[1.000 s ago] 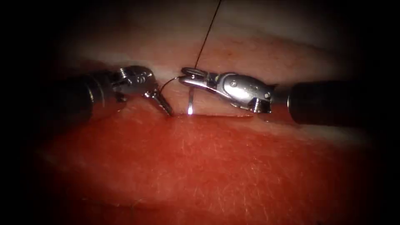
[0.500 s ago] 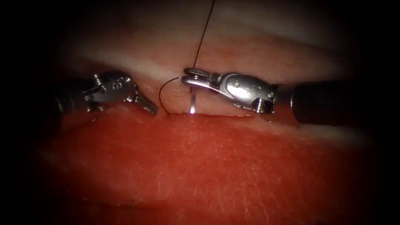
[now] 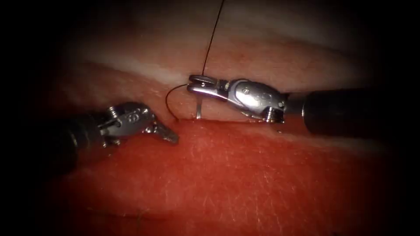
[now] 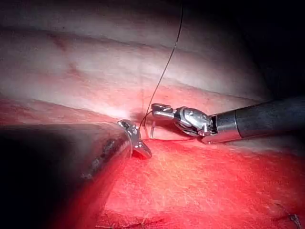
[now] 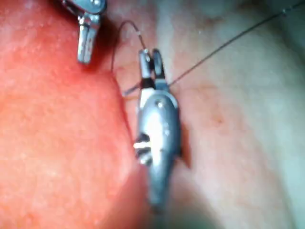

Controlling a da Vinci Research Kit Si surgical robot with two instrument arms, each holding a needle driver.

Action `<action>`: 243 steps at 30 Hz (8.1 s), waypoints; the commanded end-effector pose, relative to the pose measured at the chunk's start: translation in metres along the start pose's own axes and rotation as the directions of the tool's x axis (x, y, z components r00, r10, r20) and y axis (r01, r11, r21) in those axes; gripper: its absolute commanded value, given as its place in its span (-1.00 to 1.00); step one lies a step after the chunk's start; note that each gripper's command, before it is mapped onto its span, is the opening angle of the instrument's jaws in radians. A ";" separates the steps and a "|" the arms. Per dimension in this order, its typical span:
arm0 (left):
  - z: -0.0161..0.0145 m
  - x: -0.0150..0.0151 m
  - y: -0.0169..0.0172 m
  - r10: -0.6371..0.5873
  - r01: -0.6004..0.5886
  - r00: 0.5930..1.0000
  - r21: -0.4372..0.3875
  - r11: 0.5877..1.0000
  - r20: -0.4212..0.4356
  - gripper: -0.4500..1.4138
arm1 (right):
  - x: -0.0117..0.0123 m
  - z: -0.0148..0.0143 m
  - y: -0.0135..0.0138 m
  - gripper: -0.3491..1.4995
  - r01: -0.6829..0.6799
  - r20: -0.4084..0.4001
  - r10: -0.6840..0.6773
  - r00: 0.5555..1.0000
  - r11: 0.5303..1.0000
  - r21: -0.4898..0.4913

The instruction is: Wound Closure

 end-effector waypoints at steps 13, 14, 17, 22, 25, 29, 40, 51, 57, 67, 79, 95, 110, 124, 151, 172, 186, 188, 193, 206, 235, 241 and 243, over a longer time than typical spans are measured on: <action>0.0024 -0.0006 0.0017 0.017 -0.018 1.000 -0.030 0.999 -0.006 -1.00 | -0.0004 0.0005 -0.0008 -1.00 -0.075 0.057 0.073 0.996 0.997 0.030; 0.0024 -0.0006 0.0019 0.018 -0.018 1.000 -0.031 0.999 -0.006 -1.00 | -0.0005 0.0005 -0.0009 -1.00 -0.080 0.059 0.078 0.995 0.996 0.031; 0.0025 -0.0004 0.0023 0.018 -0.018 1.000 -0.034 0.999 -0.006 -1.00 | -0.0007 0.0005 -0.0011 -1.00 -0.108 0.070 0.106 0.992 0.994 0.028; 0.0030 -0.0003 0.0033 0.022 -0.022 1.000 -0.041 0.999 -0.007 -1.00 | -0.0006 0.0005 -0.0009 -1.00 -0.149 0.085 0.147 0.985 0.989 0.020; 0.0035 -0.0002 0.0040 0.025 -0.026 1.000 -0.047 0.999 -0.007 -1.00 | -0.0007 0.0005 -0.0009 -1.00 -0.172 0.092 0.170 0.981 0.985 0.014; 0.0045 0.0001 0.0045 0.030 -0.031 1.000 -0.057 0.998 -0.009 -1.00 | -0.0007 0.0004 -0.0009 -1.00 -0.236 0.111 0.233 0.966 0.972 0.015; 0.0058 -0.0009 0.0024 0.040 -0.041 0.999 -0.060 0.997 -0.010 -1.00 | -0.0008 0.0004 -0.0010 -1.00 -0.376 0.149 0.371 0.917 0.927 0.005; 0.0056 -0.0017 0.0013 0.046 -0.046 0.999 -0.061 0.997 -0.013 -1.00 | -0.0009 0.0004 -0.0012 -1.00 -0.485 0.169 0.480 0.861 0.875 -0.012; 0.0054 -0.0017 0.0015 0.046 -0.047 0.999 -0.064 0.997 -0.009 -1.00 | -0.0015 0.0002 -0.0019 -1.00 -0.568 0.197 0.561 0.804 0.823 -0.029; 0.0053 -0.0018 0.0015 0.047 -0.047 0.999 -0.065 0.997 -0.009 -1.00 | -0.0017 0.0000 -0.0023 -1.00 -0.655 0.196 0.651 0.733 0.754 -0.051; 0.0052 -0.0019 0.0013 0.048 -0.048 0.999 -0.066 0.997 -0.010 -1.00 | -0.0018 -0.0001 -0.0025 -1.00 -0.752 0.185 0.750 0.635 0.655 -0.074; 0.0053 -0.0021 0.0007 0.049 -0.050 0.999 -0.059 0.997 -0.006 -1.00 | -0.0022 0.0004 -0.0031 -1.00 -0.894 0.190 0.888 0.419 0.440 -0.082; 0.0053 -0.0022 0.0006 0.050 -0.050 0.999 -0.059 0.997 -0.006 -1.00 | -0.0032 0.0009 -0.0051 -1.00 -0.972 0.204 0.961 0.187 0.211 -0.102; 0.0052 -0.0023 0.0004 0.050 -0.050 0.999 -0.061 0.997 -0.003 -1.00 | -0.0028 0.0009 -0.0062 -1.00 -0.990 0.199 0.979 -0.041 -0.013 -0.139; 0.0051 -0.0024 0.0004 0.051 -0.051 0.999 -0.062 0.997 -0.003 -1.00 | -0.0014 0.0012 -0.0084 -1.00 -0.982 0.265 0.950 -0.162 -0.129 -0.138; 0.0052 -0.0023 0.0004 0.050 -0.050 0.999 -0.061 0.997 0.000 -1.00 | -0.0008 0.0012 -0.0100 -1.00 -0.966 0.284 0.928 -0.240 -0.201 -0.159; 0.0052 -0.0023 0.0004 0.050 -0.050 0.999 -0.061 0.997 0.000 -1.00 | -0.0007 0.0012 -0.0106 -1.00 -0.945 0.299 0.900 -0.318 -0.274 -0.179; 0.0052 -0.0023 0.0004 0.050 -0.050 0.999 -0.061 0.997 0.000 -1.00 | -0.0007 0.0012 -0.0106 -1.00 -0.943 0.298 0.898 -0.323 -0.279 -0.180; 0.0051 -0.0024 0.0004 0.051 -0.051 0.999 -0.062 0.997 0.000 -1.00 | -0.0008 0.0012 -0.0107 -1.00 -0.929 0.290 0.886 -0.361 -0.316 -0.190; 0.0046 -0.0020 0.0012 0.048 -0.048 0.999 -0.064 0.997 0.003 -1.00 | -0.0011 0.0004 -0.0058 0.38 -0.992 0.260 0.957 0.128 0.129 0.012; 0.0006 0.0015 0.0036 0.195 -0.200 0.967 -0.012 0.980 -0.165 -0.37 | -0.0014 -0.0016 0.0016 0.73 -0.620 0.368 0.539 0.758 0.770 0.149; 0.0006 0.0026 0.0042 0.197 -0.205 0.955 -0.012 0.979 -0.223 -0.32 | -0.0008 -0.0039 0.0020 0.73 -0.609 0.372 0.535 0.758 0.785 0.112; 0.0007 0.0026 0.0040 0.203 -0.211 0.953 -0.010 0.978 -0.223 -0.33 | -0.0004 -0.0048 0.0021 0.71 -0.606 0.374 0.533 0.759 0.788 0.109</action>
